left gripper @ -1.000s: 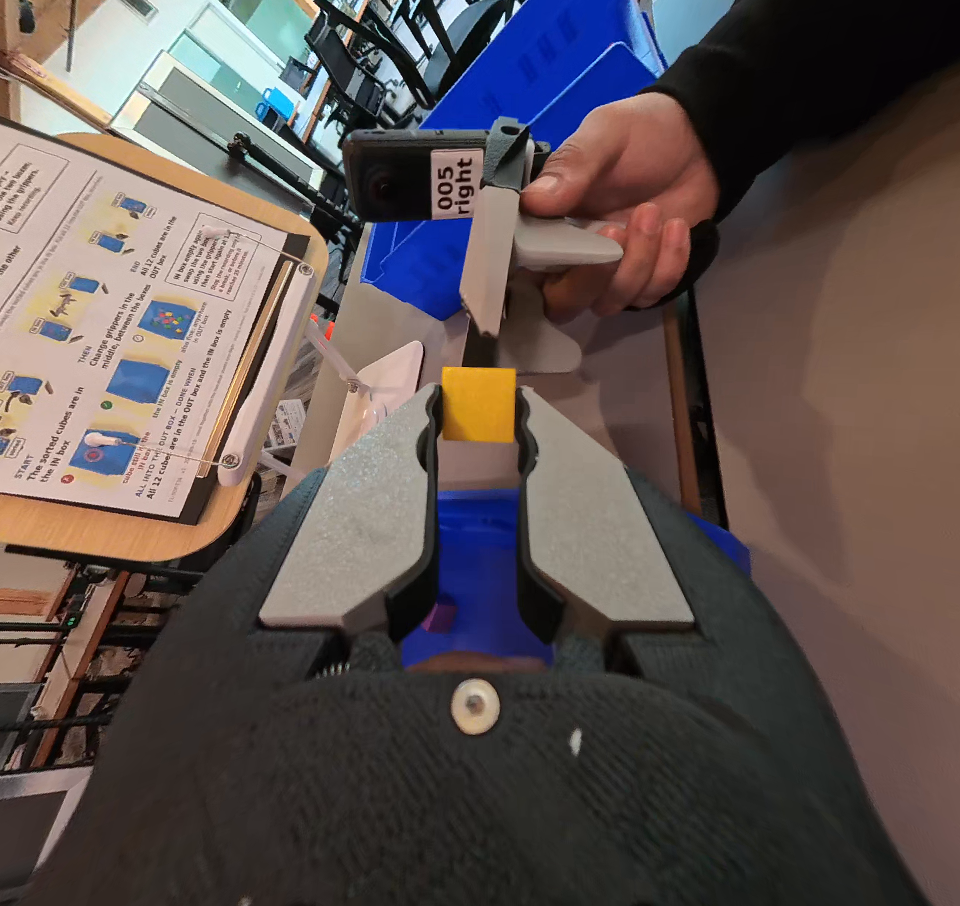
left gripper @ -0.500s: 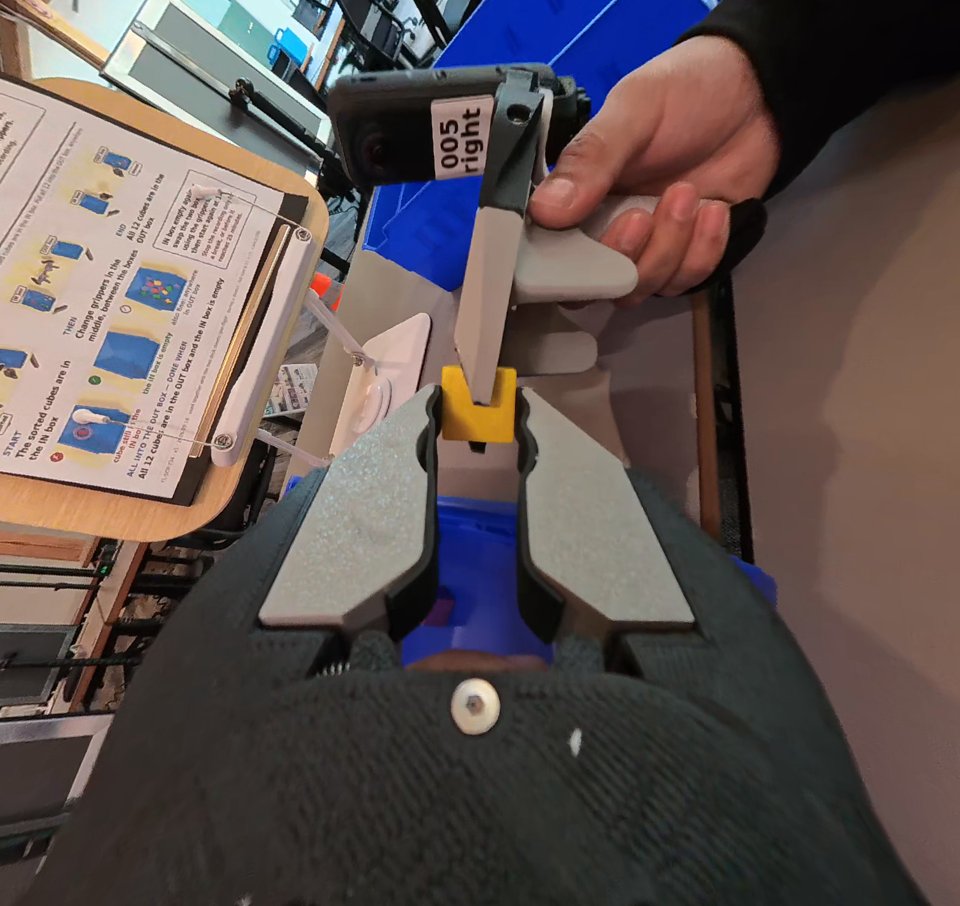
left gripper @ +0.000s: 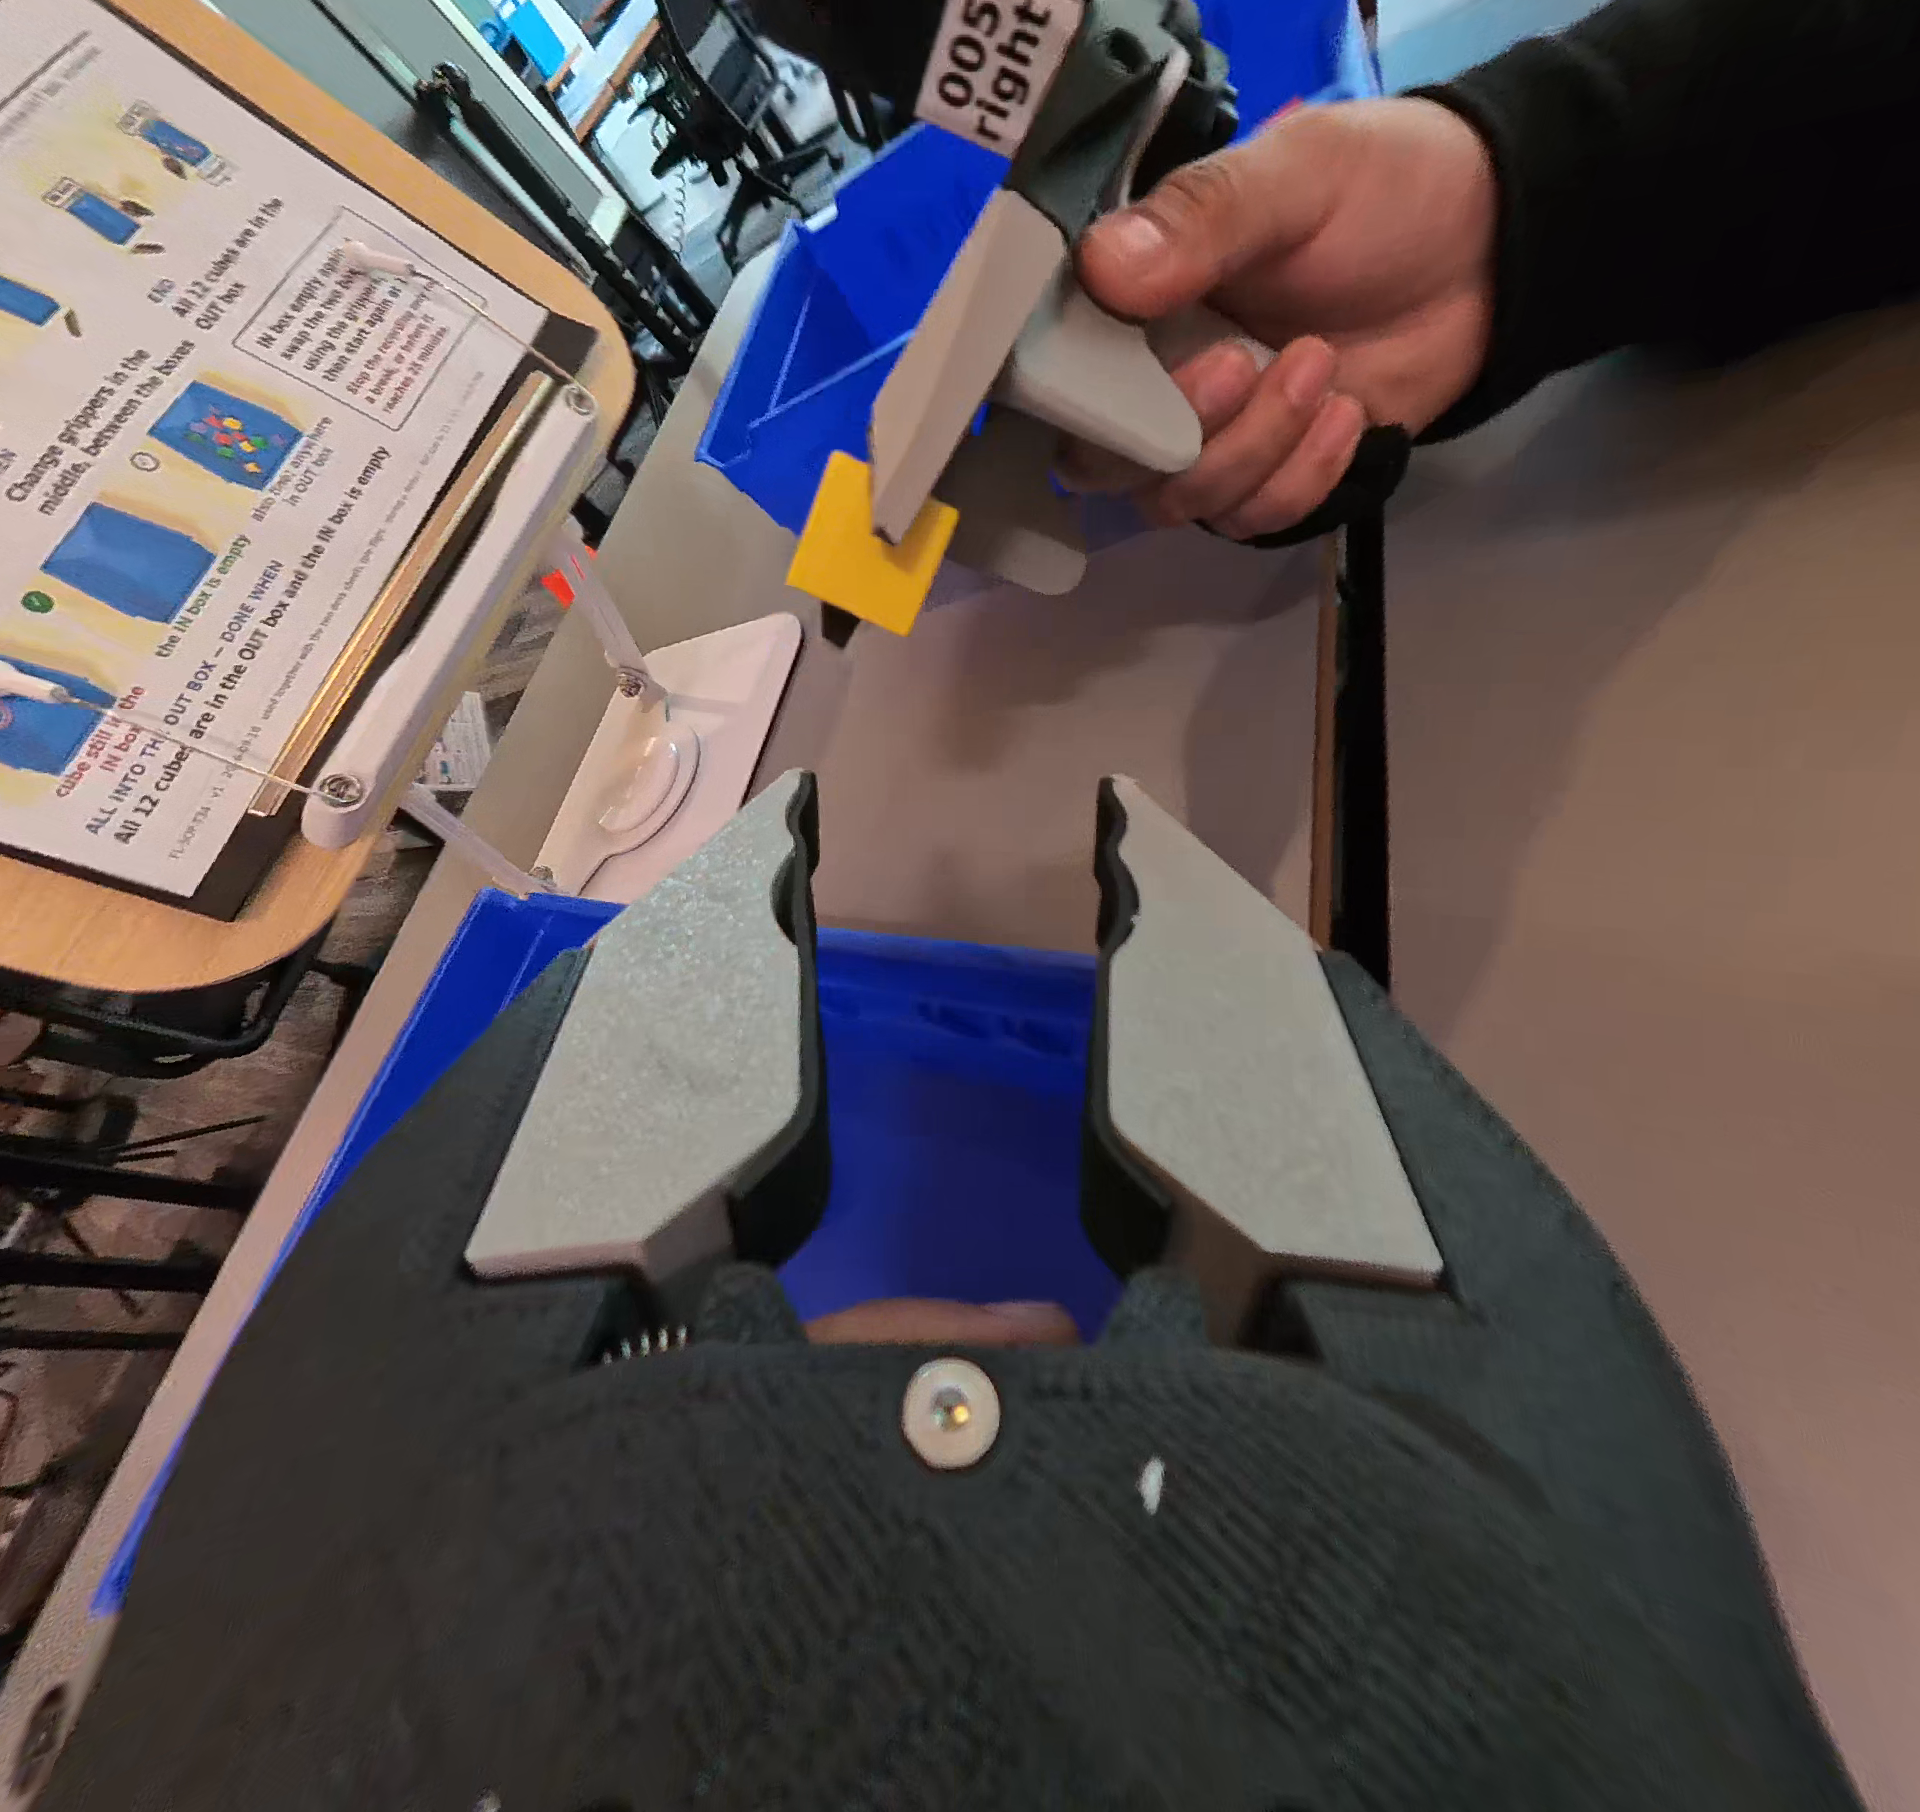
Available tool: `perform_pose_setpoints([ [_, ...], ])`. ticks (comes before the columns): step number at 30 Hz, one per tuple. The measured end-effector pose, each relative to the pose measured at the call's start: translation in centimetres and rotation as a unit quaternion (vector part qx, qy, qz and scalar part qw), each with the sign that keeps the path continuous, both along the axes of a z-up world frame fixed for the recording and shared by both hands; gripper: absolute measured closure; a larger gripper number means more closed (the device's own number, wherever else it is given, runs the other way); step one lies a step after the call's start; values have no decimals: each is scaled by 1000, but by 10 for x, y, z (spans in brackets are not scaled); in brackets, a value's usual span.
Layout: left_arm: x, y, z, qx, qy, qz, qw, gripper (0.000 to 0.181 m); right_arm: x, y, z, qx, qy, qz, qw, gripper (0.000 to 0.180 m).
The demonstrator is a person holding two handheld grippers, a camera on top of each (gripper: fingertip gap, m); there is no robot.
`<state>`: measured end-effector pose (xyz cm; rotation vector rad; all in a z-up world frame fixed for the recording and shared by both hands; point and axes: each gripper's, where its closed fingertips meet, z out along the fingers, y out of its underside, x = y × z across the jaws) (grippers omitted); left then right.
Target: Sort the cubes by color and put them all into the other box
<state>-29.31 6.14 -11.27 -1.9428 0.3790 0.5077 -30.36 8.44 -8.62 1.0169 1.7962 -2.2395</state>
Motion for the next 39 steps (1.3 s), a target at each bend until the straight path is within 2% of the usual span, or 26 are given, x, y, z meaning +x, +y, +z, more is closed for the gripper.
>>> perform_pose_setpoints([
  [1, 0, -1, 6, 14, -11, 0, 1000, 129, 2, 1, 2, 12, 13, -5, 1000, 146],
  [4, -10, -7, 27, 70, -44, 18, 996, 134, 10, 2, 13, 54, 50, -11, 997, 146],
  [7, -45, -19, 39, 114, -62, 104, 986, 140, 18, 23, 38, 106, 114, -59, 986, 146],
  [9, -73, -30, 38, 127, -65, 178, 974, 146, 20, 57, 61, 146, 169, -138, 965, 146],
  [12, -99, -43, 28, 126, -83, 245, 958, 145, 4, 147, 79, 231, 197, -334, 893, 146],
  [14, -110, -47, 17, 113, -100, 275, 950, 145, -9, 211, 68, 273, 151, -434, 845, 146],
  [15, -113, -48, 13, 108, -102, 286, 947, 144, -14, 237, 57, 286, 118, -461, 832, 147],
  [18, -114, -44, 2, 92, -107, 286, 948, 144, -29, 299, 4, 340, -1, -497, 799, 146],
  [20, -116, -43, -6, 73, -96, 293, 949, 143, -35, 325, -30, 372, -67, -493, 784, 146],
  [23, -118, -41, -13, 55, -80, 301, 949, 143, -40, 343, -69, 399, -137, -473, 773, 146],
  [26, -118, -39, -19, 46, -81, 301, 949, 142, -51, 364, -83, 429, -151, -484, 748, 146],
  [30, -120, -38, -23, 37, -83, 304, 948, 142, -65, 371, -81, 432, -130, -499, 740, 144],
  [32, -119, -38, -24, 36, -87, 302, 949, 142, -65, 371, -82, 441, -127, -498, 736, 123],
  [34, -120, -37, -26, 32, -85, 305, 948, 141, -62, 376, -75, 446, -113, -519, 721, 122],
  [39, -122, -38, -33, 20, -85, 309, 947, 141, -56, 371, -53, 431, -66, -542, 719, 124],
])
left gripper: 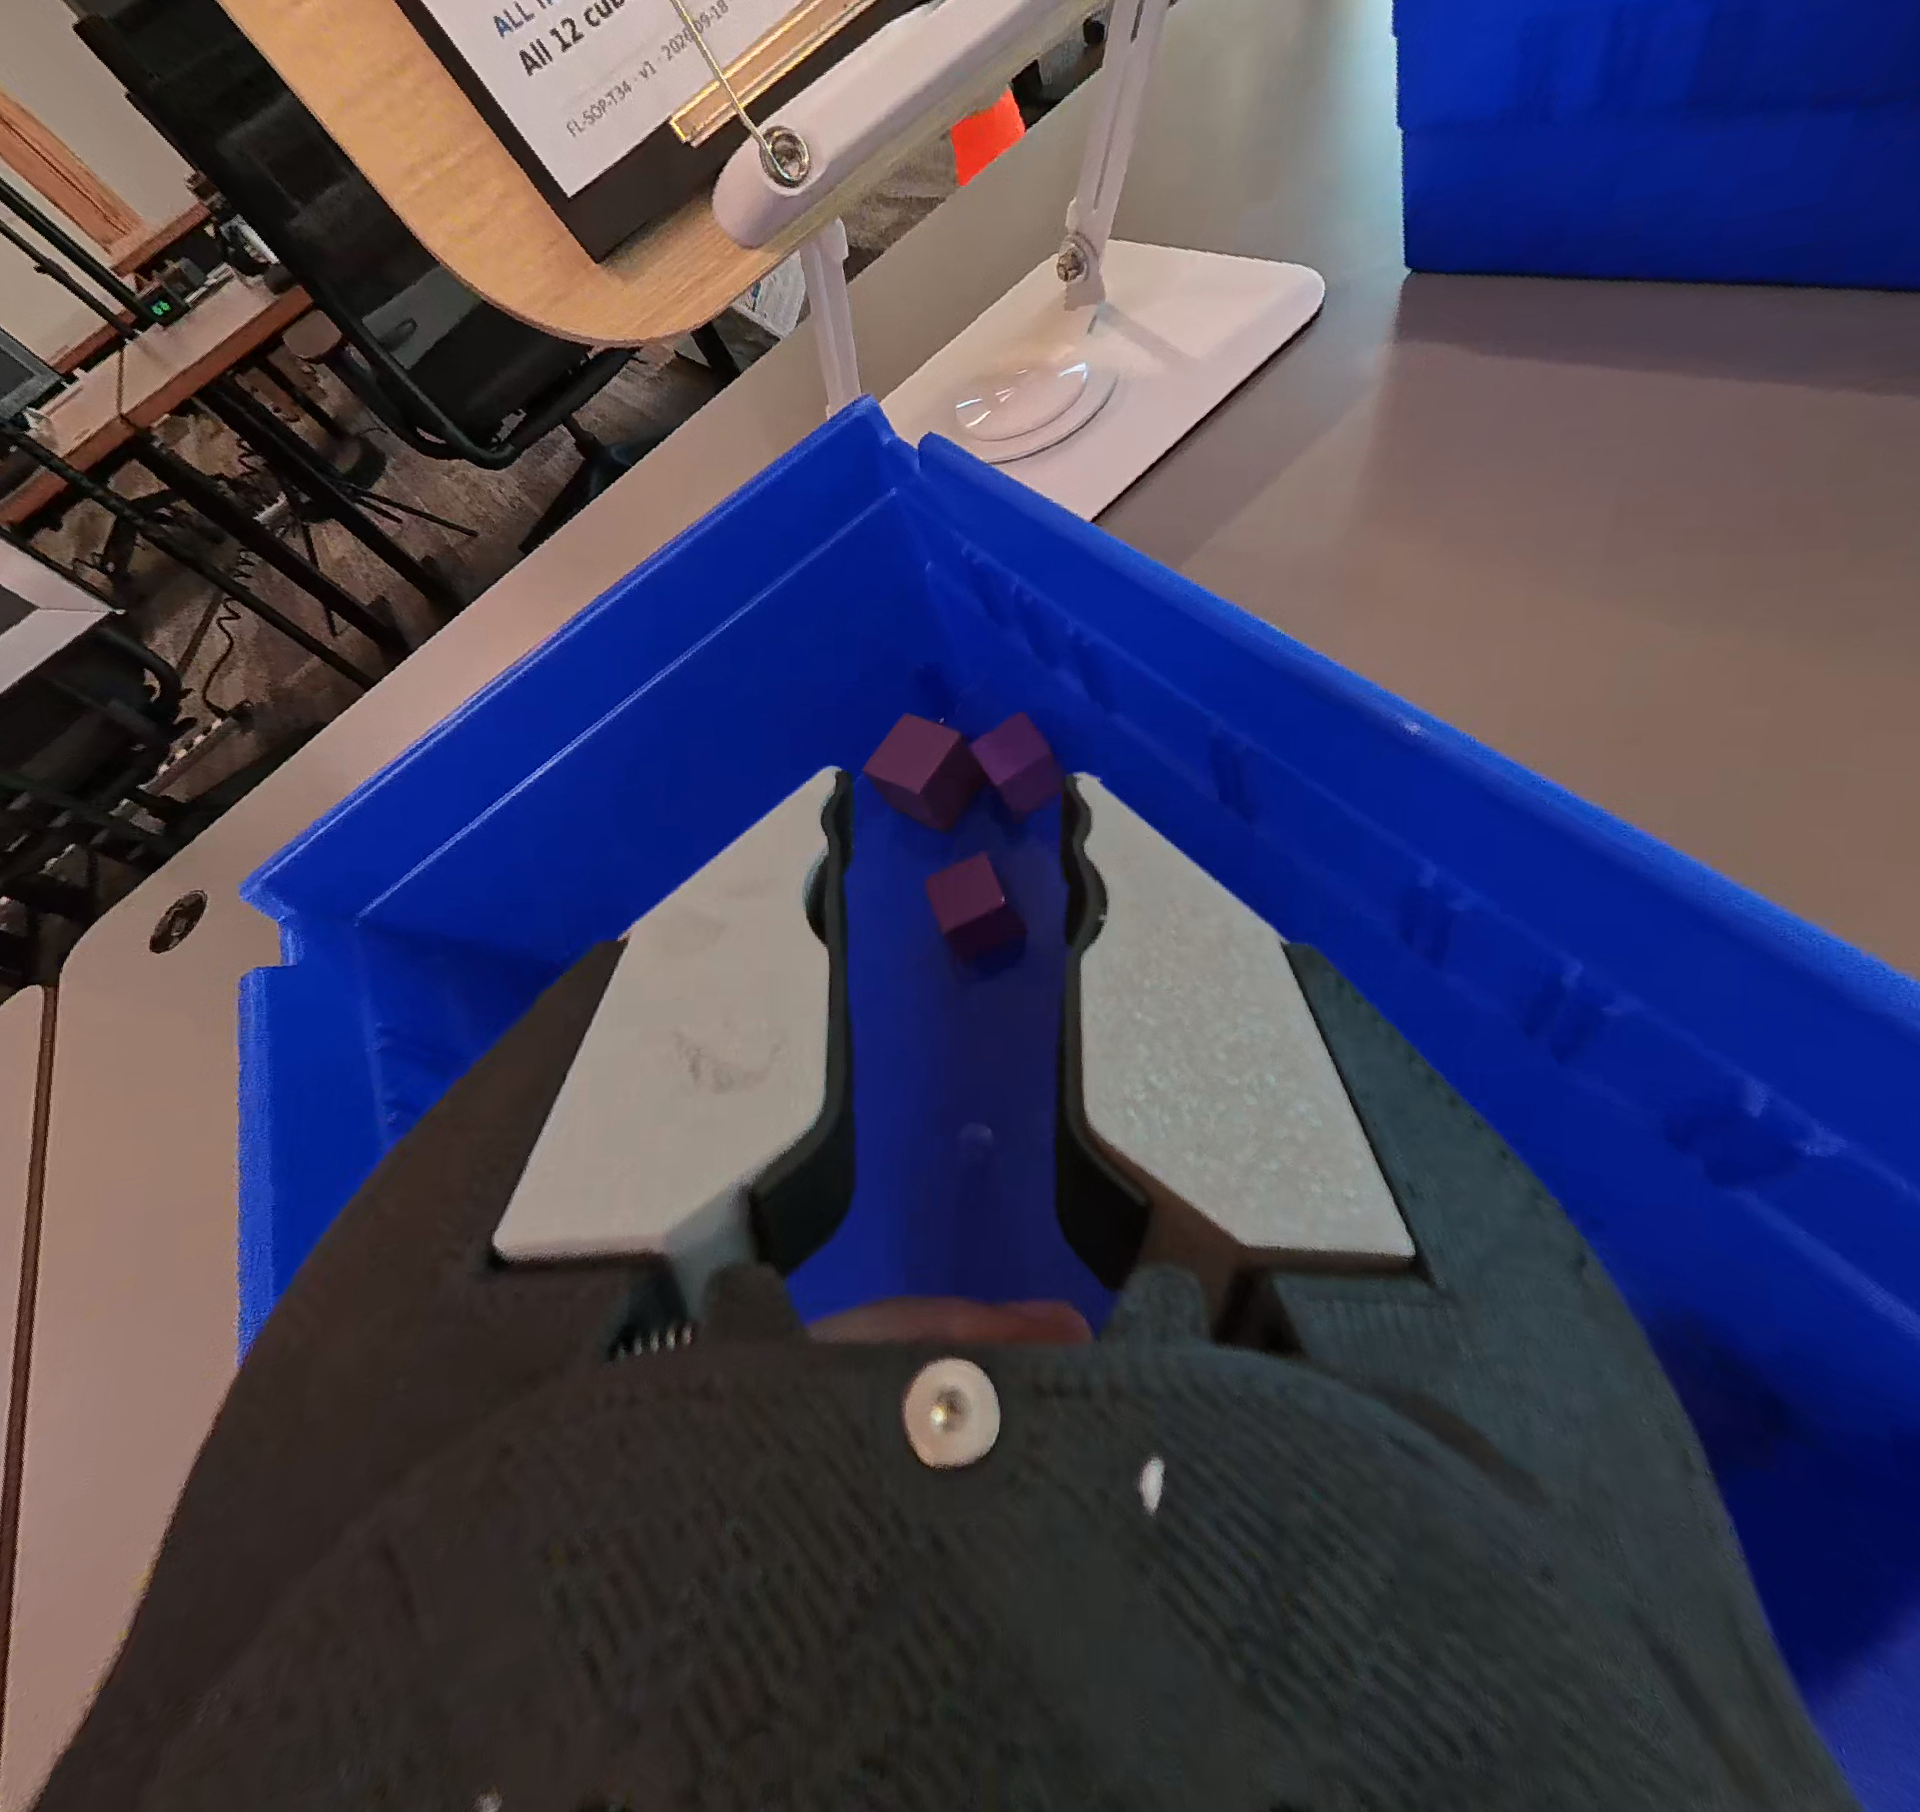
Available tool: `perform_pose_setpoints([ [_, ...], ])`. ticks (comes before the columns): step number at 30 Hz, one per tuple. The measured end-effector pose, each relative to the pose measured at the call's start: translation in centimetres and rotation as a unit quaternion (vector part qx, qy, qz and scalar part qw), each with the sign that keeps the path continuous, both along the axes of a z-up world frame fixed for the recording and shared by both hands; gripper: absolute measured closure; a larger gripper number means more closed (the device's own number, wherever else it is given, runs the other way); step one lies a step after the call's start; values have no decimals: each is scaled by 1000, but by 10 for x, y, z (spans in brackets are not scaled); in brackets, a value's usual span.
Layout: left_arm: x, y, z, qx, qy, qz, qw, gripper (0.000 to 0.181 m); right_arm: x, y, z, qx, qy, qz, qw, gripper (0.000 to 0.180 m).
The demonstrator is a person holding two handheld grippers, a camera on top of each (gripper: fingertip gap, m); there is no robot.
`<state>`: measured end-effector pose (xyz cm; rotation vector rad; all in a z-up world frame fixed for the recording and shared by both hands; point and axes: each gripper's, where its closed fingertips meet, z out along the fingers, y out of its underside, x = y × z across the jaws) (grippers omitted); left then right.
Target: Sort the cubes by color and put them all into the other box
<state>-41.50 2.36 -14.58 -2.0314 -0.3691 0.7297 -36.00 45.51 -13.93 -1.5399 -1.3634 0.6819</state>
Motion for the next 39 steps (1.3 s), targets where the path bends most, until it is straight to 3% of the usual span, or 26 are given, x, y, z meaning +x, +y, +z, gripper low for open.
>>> perform_pose_setpoints([
  [7, -4, -3, -6, -6, -11, 9, 1000, 141, 5, -25, 6, 4, 9, 40, 999, 140],
  [10, -4, -3, -8, -10, -12, 8, 1000, 141, 6, -43, -15, -32, -45, 92, 994, 180],
  [14, -3, -2, -9, -14, -12, 8, 1000, 140, 16, -55, -47, -109, -132, 127, 977, 180],
  [20, -3, -2, -10, -16, -15, 7, 1000, 139, 33, -68, -70, -152, -215, 166, 950, 180],
  [22, -3, -2, -12, -17, -17, 6, 1000, 139, 26, -39, -85, -91, -241, 102, 961, 180],
  [24, -3, -1, -12, -21, -14, 6, 1000, 139, 20, 16, -83, 31, -239, -25, 970, 180],
  [25, -3, -1, -12, -22, -12, 6, 1000, 139, 19, 22, -73, 58, -228, -41, 971, 180],
  [29, -3, -1, -13, -25, -11, 7, 1000, 139, 3, -34, -19, -1, -74, 77, 994, 180],
  [34, -3, -2, -15, -27, -16, 8, 999, 139, 10, -31, 15, 10, 18, 55, 998, 180],
  [39, -3, -2, -17, -33, -16, 8, 999, 139, 22, -55, 71, -9, 155, 89, 984, 166],
])
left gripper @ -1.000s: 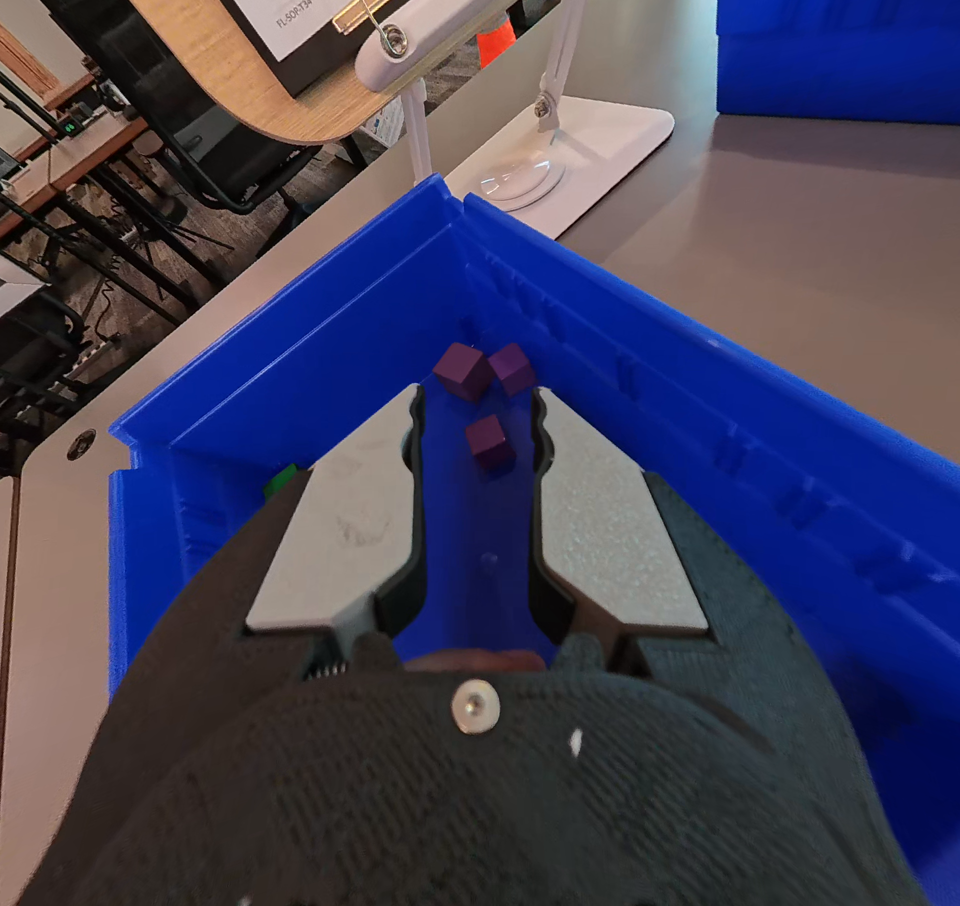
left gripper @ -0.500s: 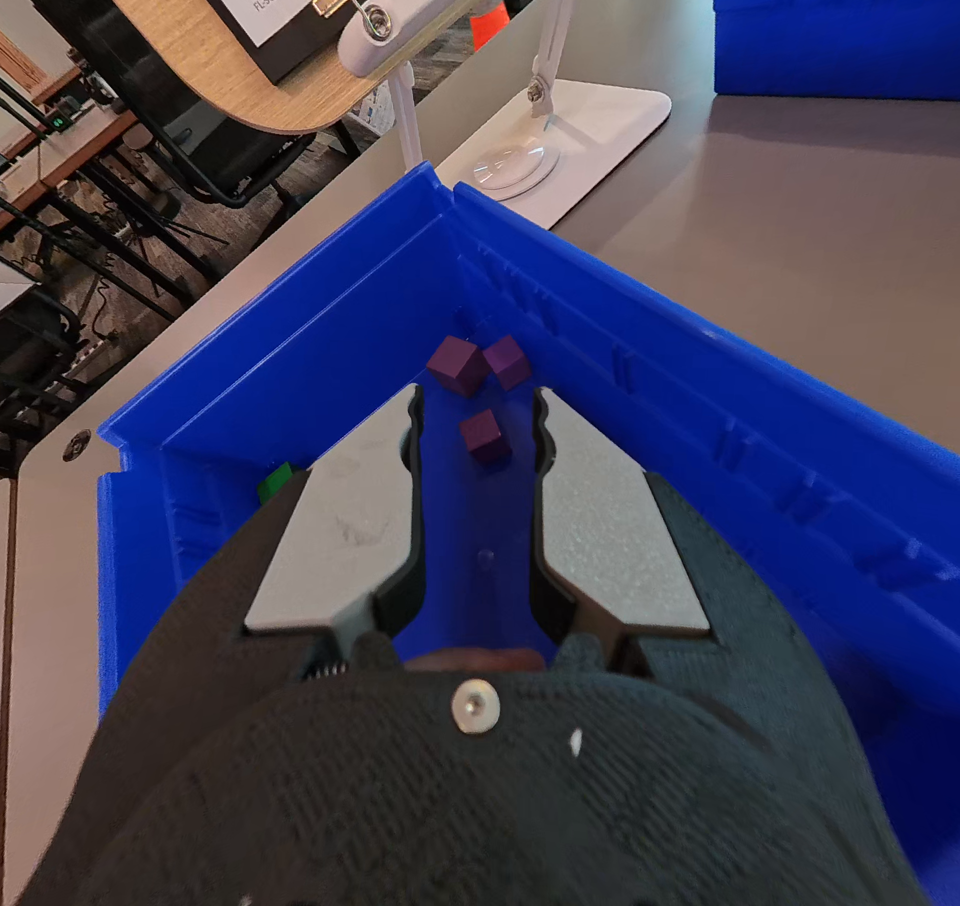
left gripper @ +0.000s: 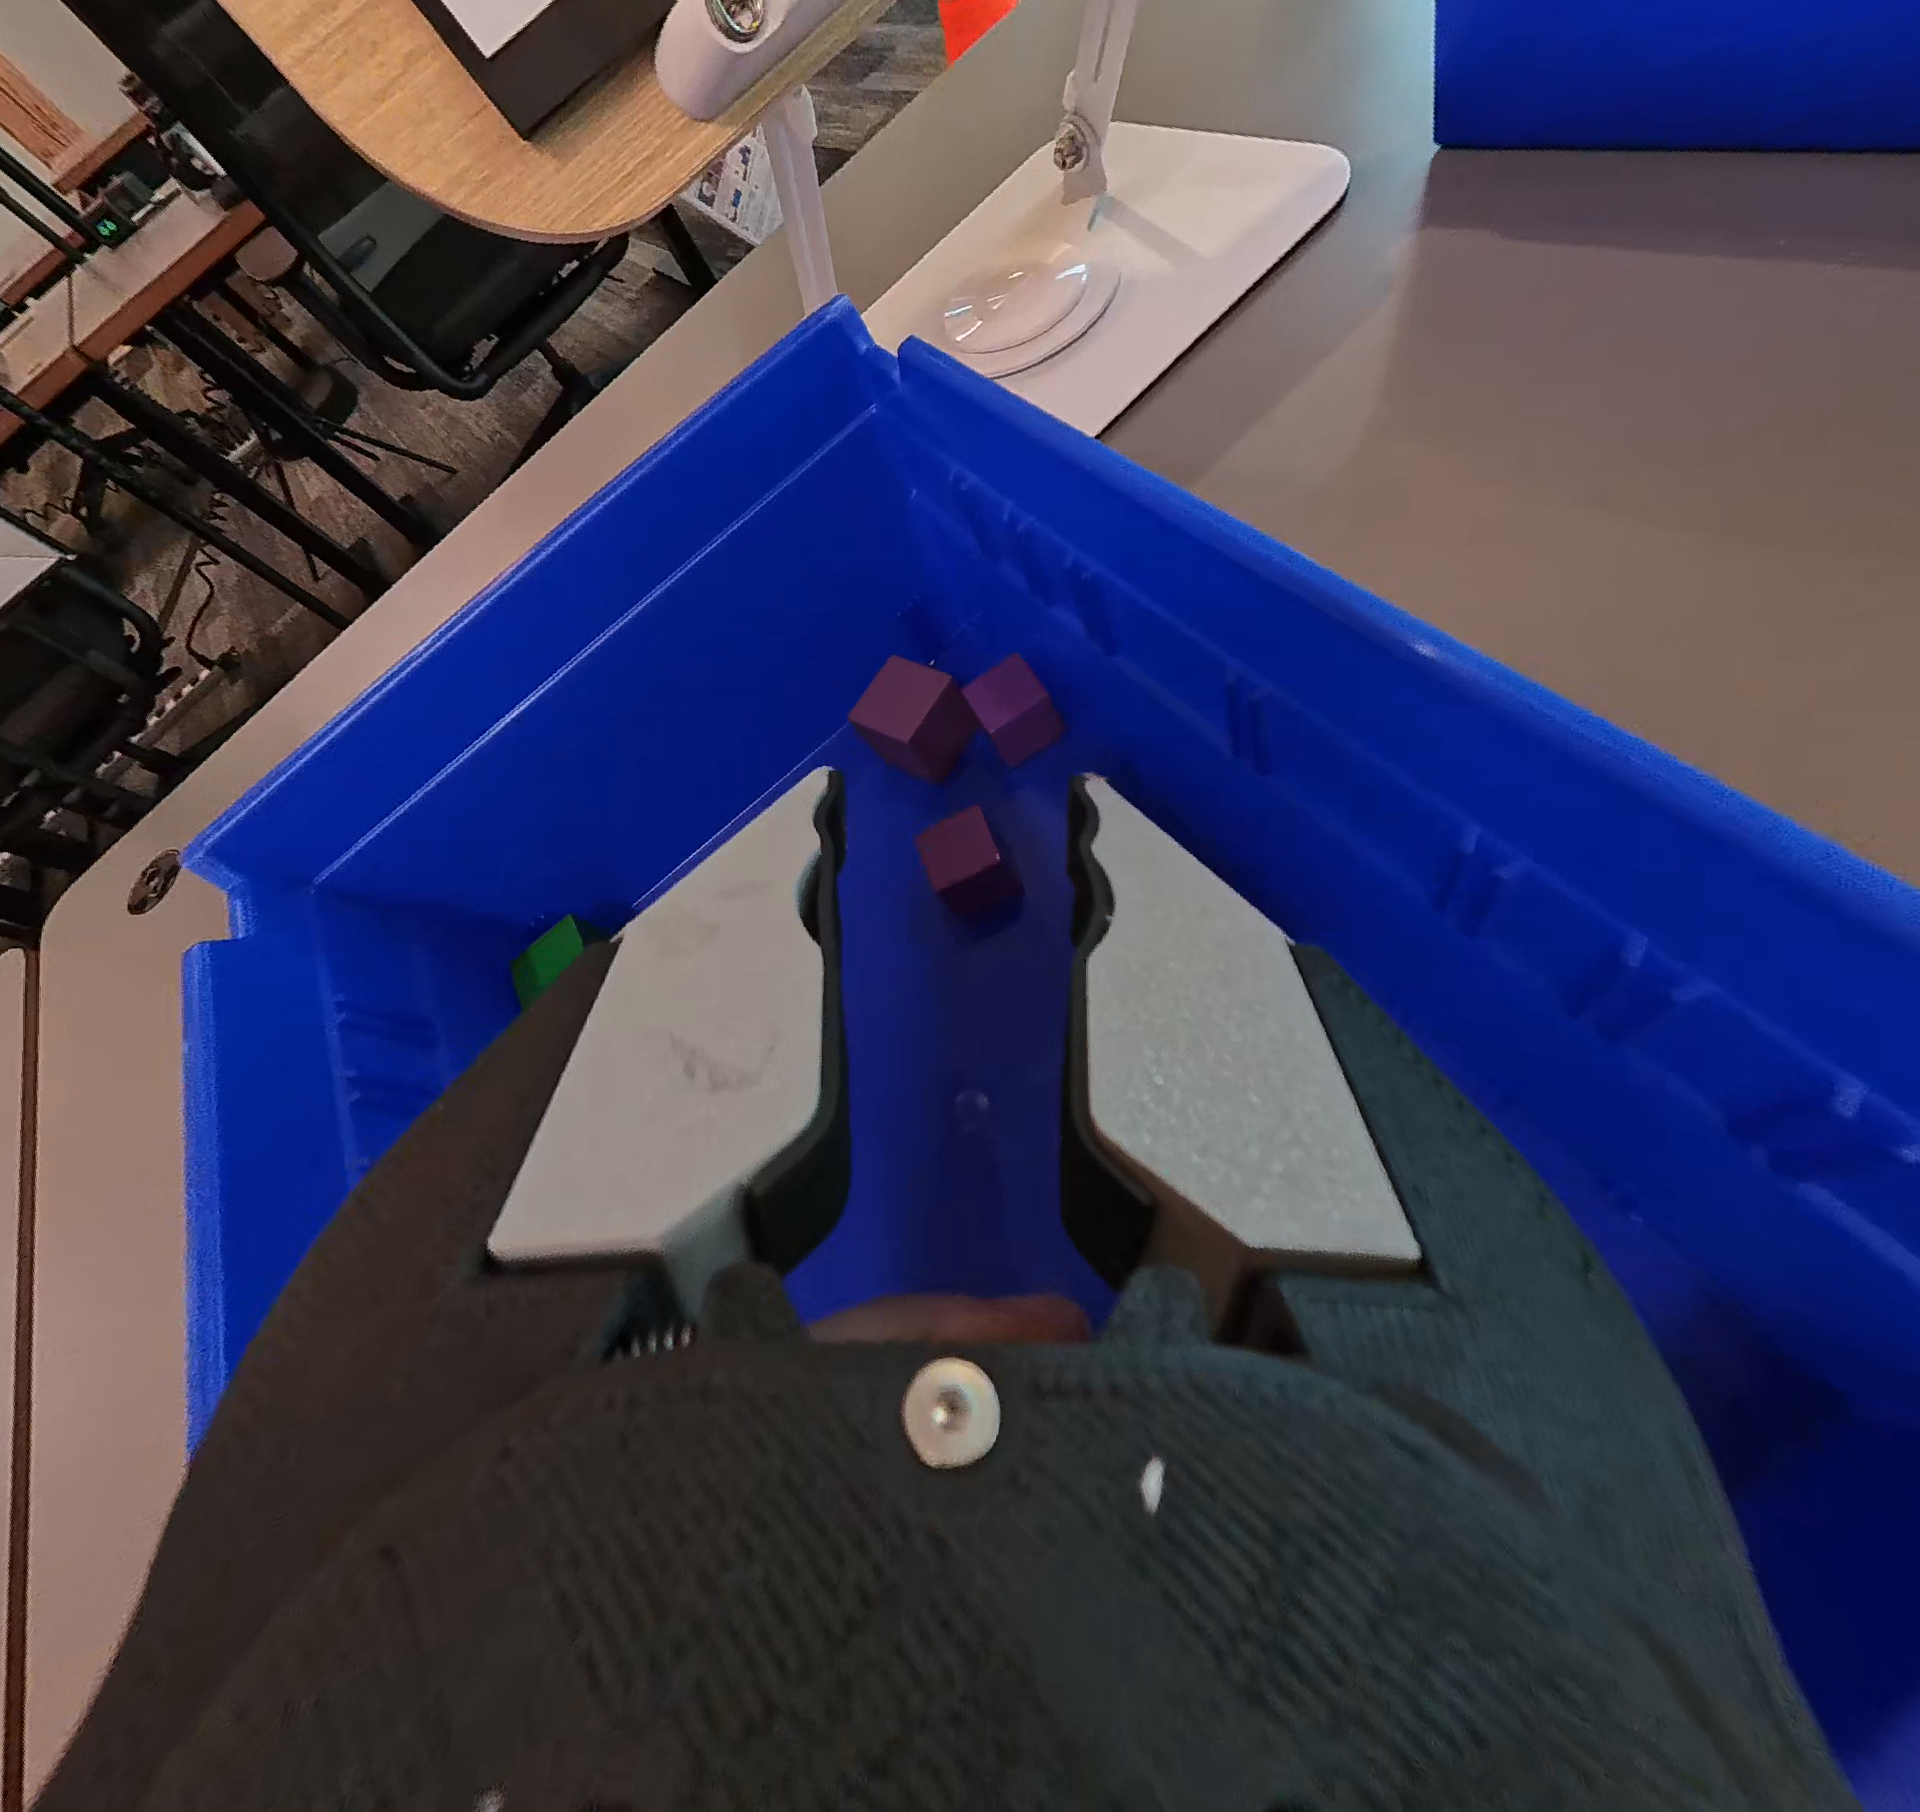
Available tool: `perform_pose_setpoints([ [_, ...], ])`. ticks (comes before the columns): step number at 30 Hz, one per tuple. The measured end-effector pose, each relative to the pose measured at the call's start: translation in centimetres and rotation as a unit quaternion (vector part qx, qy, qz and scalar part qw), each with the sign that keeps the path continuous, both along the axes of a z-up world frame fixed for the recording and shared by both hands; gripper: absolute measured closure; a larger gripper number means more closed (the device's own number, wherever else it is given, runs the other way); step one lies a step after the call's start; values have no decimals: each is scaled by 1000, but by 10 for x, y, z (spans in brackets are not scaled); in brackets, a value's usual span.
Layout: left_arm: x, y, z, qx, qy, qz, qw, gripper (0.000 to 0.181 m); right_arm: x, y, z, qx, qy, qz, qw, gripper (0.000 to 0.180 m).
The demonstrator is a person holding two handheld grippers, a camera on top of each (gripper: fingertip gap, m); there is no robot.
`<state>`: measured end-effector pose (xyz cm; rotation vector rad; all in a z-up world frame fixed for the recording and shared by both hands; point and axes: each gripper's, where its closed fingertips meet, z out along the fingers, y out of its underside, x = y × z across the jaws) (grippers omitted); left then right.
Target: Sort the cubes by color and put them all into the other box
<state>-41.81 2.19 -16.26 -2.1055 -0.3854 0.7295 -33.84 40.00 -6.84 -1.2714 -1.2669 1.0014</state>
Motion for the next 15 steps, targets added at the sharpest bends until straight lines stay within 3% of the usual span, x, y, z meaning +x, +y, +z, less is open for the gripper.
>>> perform_pose_setpoints([
  [5, 0, 0, -2, -3, -3, 2, 1000, 138, 23, -54, 48, -39, 104, 71, 991, 146],
  [8, 0, 0, -4, -5, -6, 1, 1000, 139, 36, -115, 66, -57, 146, 156, 975, 134],
  [12, -1, 0, -10, -6, -25, 1, 1000, 137, 46, -212, 55, -138, 116, 335, 925, 130],
  [15, 1, 0, -13, 6, -52, -4, 999, 138, 35, -232, 26, -147, 60, 356, 921, 126],
])
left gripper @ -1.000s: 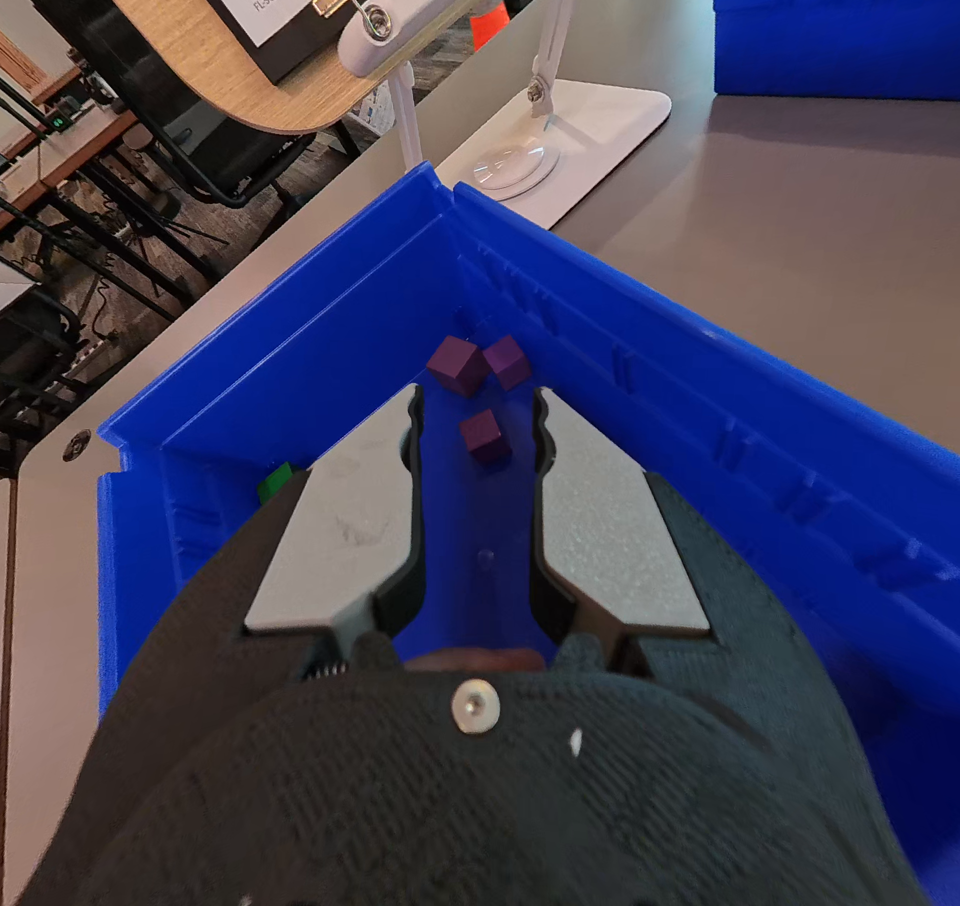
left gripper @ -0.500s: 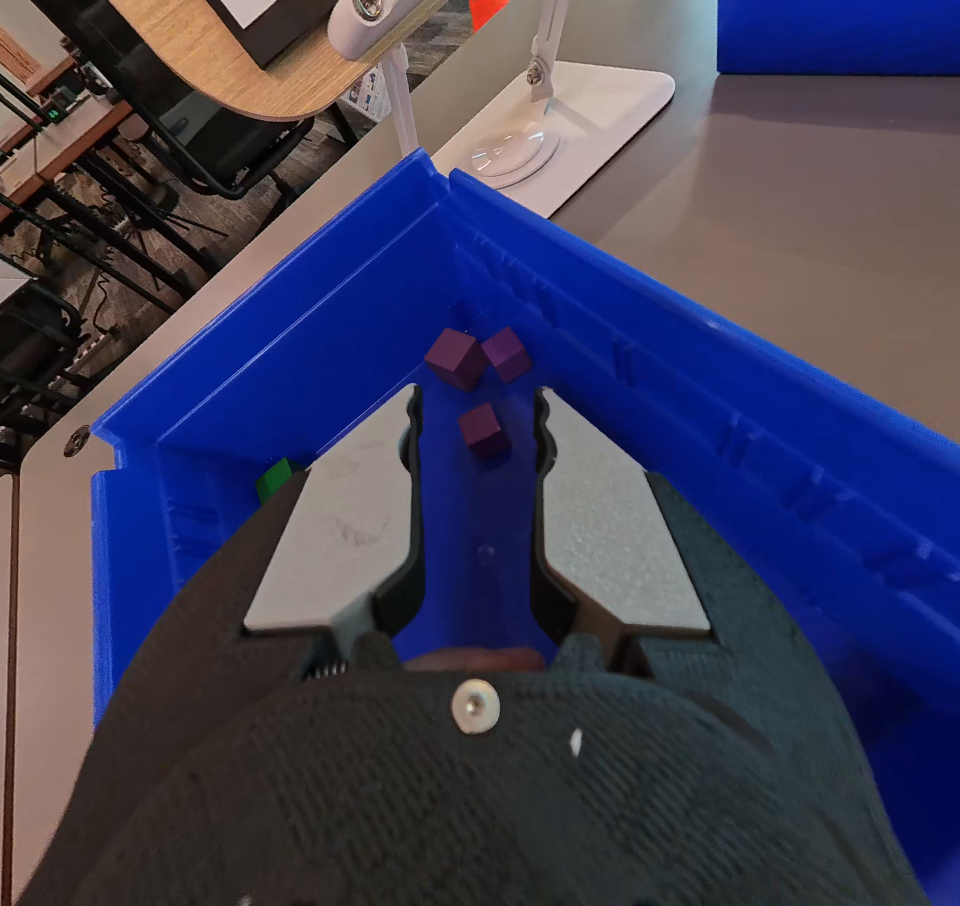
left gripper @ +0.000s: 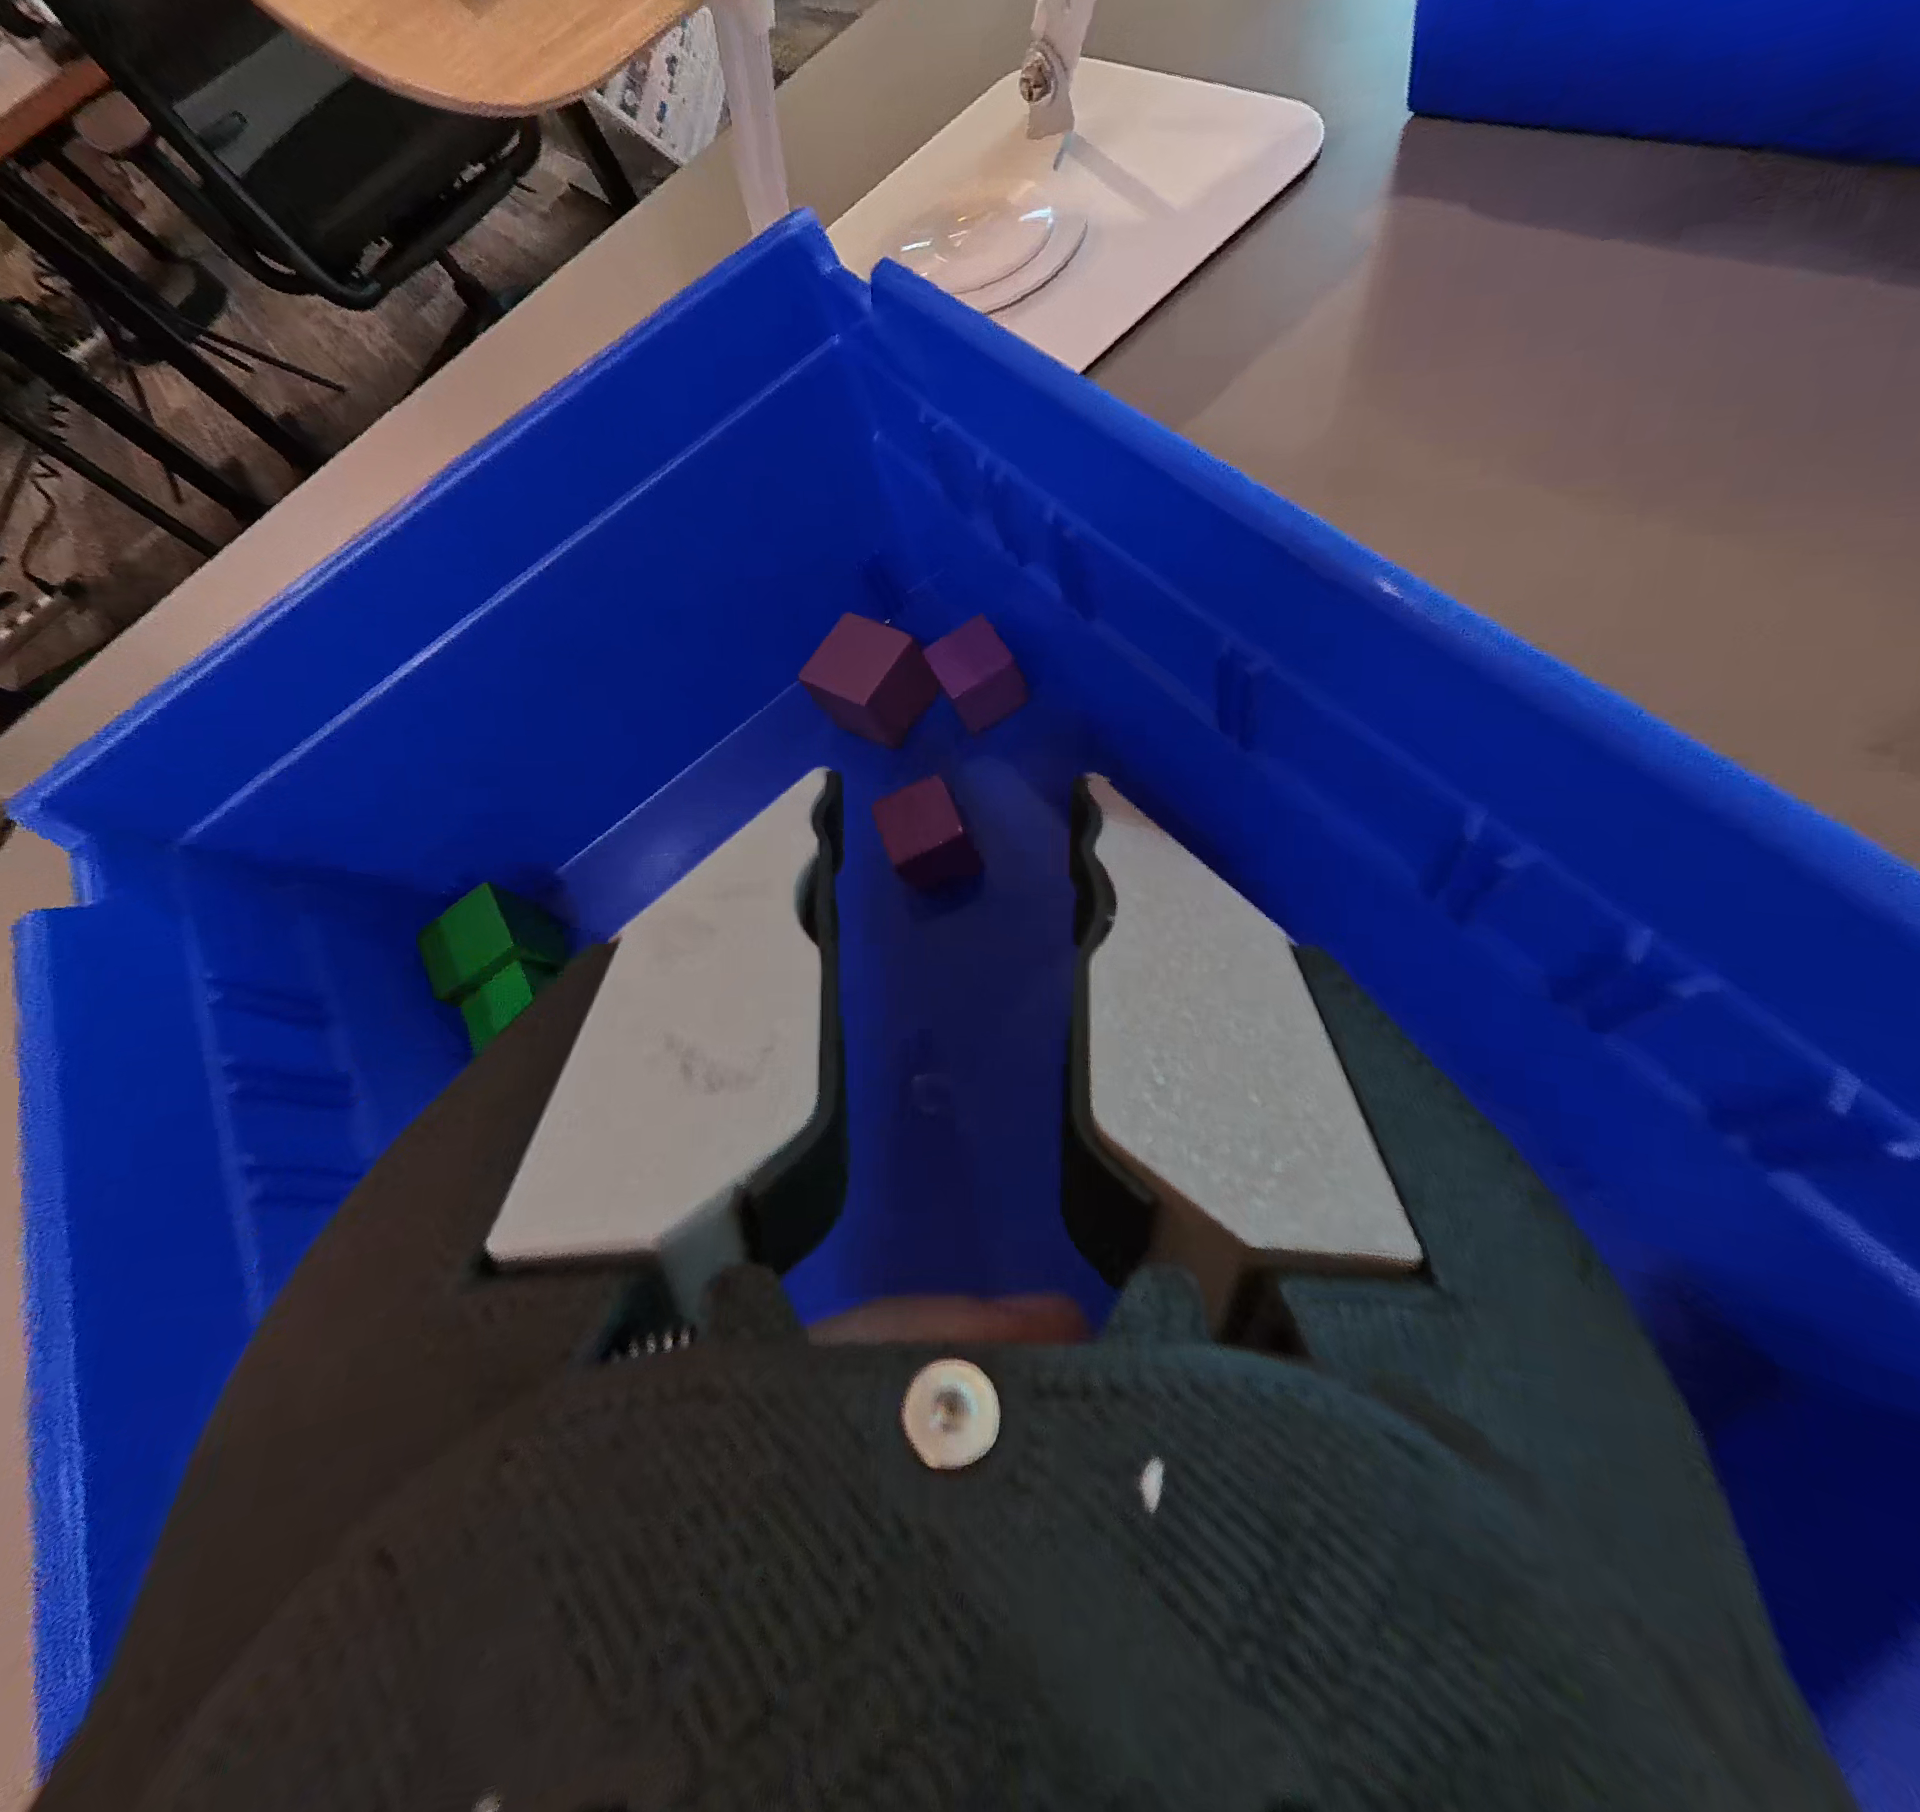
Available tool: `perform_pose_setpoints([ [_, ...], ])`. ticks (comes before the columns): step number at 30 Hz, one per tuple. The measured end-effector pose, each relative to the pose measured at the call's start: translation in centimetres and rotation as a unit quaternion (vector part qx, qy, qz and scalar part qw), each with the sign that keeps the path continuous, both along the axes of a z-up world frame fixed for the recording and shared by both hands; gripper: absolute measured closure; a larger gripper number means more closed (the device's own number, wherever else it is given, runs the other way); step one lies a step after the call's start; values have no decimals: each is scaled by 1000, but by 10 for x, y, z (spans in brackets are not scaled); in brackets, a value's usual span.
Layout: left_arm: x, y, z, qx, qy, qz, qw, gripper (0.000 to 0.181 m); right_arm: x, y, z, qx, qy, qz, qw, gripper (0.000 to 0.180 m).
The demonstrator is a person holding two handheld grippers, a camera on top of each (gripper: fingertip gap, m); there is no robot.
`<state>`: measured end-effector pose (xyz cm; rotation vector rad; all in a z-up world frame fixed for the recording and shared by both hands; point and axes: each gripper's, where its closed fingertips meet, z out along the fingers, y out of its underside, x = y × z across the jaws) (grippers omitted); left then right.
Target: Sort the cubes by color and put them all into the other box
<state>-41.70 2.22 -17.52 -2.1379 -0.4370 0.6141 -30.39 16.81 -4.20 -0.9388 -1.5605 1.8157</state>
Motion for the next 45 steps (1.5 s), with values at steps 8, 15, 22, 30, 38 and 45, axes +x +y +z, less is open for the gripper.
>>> perform_pose_setpoints([
  [8, 4, 1, -15, -4, -50, -8, 999, 133, -22, 9, -35, 30, -65, -30, 997, 121],
  [15, 1, -1, -13, 12, -61, 3, 998, 132, -28, -13, -73, 150, -88, -37, 984, 115],
  [22, -6, -8, -17, 18, -79, 30, 996, 128, -38, -22, -122, 242, -133, -46, 960, 115],
  [30, -7, -12, -28, 14, -116, 43, 992, 125, -45, -23, -150, 283, -155, -53, 945, 116],
  [38, -11, -14, -30, 13, -120, 54, 991, 121, -47, -23, -165, 257, -198, -39, 945, 116],
  [45, -11, -14, -32, 7, -118, 54, 991, 120, -49, -19, -169, 222, -231, -29, 947, 116],
])
